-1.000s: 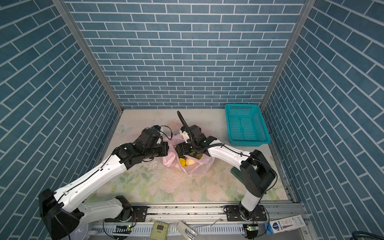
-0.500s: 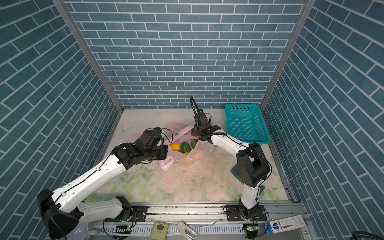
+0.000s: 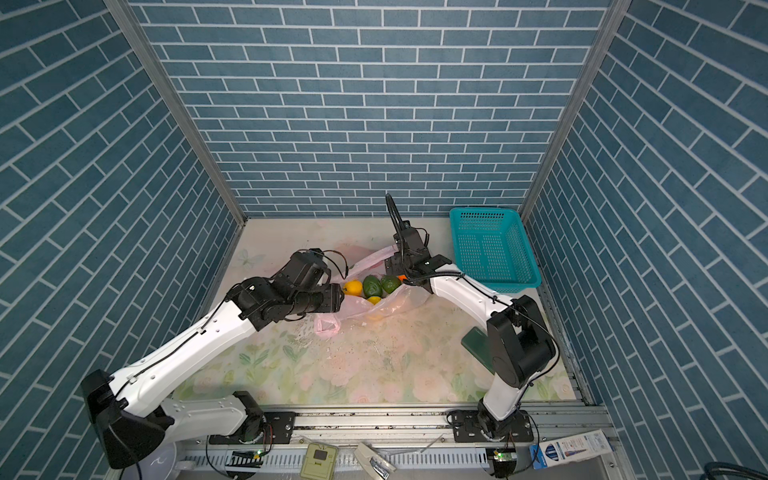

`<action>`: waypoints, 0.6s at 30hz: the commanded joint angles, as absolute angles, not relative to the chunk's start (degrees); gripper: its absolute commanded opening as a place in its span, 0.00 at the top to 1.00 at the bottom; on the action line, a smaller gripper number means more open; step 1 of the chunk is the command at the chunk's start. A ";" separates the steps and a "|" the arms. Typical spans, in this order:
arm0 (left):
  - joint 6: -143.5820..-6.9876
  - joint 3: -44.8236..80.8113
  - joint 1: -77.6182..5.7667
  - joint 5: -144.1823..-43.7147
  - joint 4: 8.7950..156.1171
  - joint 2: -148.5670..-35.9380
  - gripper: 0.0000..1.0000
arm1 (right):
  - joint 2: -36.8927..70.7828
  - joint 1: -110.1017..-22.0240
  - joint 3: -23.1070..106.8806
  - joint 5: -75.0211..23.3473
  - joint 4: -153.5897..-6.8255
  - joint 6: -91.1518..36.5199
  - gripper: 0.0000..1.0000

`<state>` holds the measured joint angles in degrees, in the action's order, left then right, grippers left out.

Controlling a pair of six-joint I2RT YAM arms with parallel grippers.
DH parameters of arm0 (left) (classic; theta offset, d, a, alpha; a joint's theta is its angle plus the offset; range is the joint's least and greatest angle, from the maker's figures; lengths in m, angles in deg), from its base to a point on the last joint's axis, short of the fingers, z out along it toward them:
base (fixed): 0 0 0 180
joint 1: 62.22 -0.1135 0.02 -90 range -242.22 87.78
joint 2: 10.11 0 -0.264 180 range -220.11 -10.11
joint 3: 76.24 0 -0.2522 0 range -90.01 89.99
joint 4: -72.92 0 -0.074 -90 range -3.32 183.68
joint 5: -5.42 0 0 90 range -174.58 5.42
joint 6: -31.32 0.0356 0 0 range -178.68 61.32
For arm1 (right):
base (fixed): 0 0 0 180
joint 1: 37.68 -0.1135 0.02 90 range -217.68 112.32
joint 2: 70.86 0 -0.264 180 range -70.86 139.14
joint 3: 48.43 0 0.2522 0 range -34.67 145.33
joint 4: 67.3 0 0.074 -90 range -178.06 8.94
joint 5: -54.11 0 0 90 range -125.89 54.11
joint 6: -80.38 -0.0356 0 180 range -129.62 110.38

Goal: Untie the knot of the plastic bag and take out the fruit

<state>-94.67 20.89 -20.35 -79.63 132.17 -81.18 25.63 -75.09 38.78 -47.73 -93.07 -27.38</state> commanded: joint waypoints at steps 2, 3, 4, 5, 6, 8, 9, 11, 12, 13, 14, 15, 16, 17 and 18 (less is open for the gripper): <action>-96.08 22.98 -20.38 -76.55 129.90 -80.70 0.16 | 23.37 -75.38 36.46 -47.04 -93.71 -28.97 0.10; -96.62 23.76 -20.38 -75.17 129.92 -80.77 0.12 | 23.28 -75.32 36.36 -47.20 -93.69 -29.04 0.10; -97.30 24.54 -20.37 -73.89 129.62 -80.52 0.10 | 23.30 -75.38 36.35 -47.27 -93.68 -29.04 0.10; -97.50 25.53 -20.38 -73.43 128.55 -80.19 0.08 | 23.26 -75.38 36.35 -47.31 -93.75 -29.13 0.10; -97.99 26.60 -20.33 -72.92 127.17 -79.83 0.06 | 23.20 -75.34 36.35 -47.25 -93.76 -29.28 0.10; -97.84 28.76 -20.38 -72.42 124.28 -79.63 0.04 | 23.02 -75.38 36.35 -47.32 -93.74 -29.54 0.10; -97.67 29.50 -20.38 -71.70 123.06 -79.78 0.03 | 22.95 -75.38 36.43 -47.31 -93.71 -29.61 0.10; -96.91 30.96 -20.38 -70.73 119.42 -80.16 0.03 | 22.93 -75.38 36.44 -47.14 -93.63 -29.74 0.10; -96.82 31.63 -20.38 -70.35 117.04 -80.16 0.04 | 22.90 -75.38 36.44 -47.12 -93.63 -29.83 0.10; -96.82 32.04 -20.38 -70.05 115.24 -80.25 0.07 | 22.84 -75.38 36.44 -47.02 -93.71 -29.83 0.10; -96.82 32.07 -20.38 -69.29 113.94 -80.39 0.11 | 22.88 -75.38 36.42 -47.01 -93.79 -29.84 0.10; -96.64 32.07 -20.38 -68.72 112.89 -80.71 0.18 | 22.73 -75.38 36.31 -47.05 -93.81 -29.92 0.10; -96.34 32.07 -20.36 -68.10 112.26 -81.00 0.24 | 22.60 -75.34 36.19 -47.23 -93.84 -30.00 0.10; -96.13 32.06 -20.38 -67.25 111.64 -81.34 0.31 | 22.42 -75.34 36.01 -47.29 -93.83 -30.01 0.10; -96.03 32.16 -20.49 -66.88 111.21 -81.73 0.40 | 22.26 -75.30 35.89 -47.39 -93.86 -30.01 0.10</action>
<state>-96.92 31.69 -20.35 -70.16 116.22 -80.61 24.78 -75.18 37.76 -47.11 -93.05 -28.16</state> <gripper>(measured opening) 0.662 0.900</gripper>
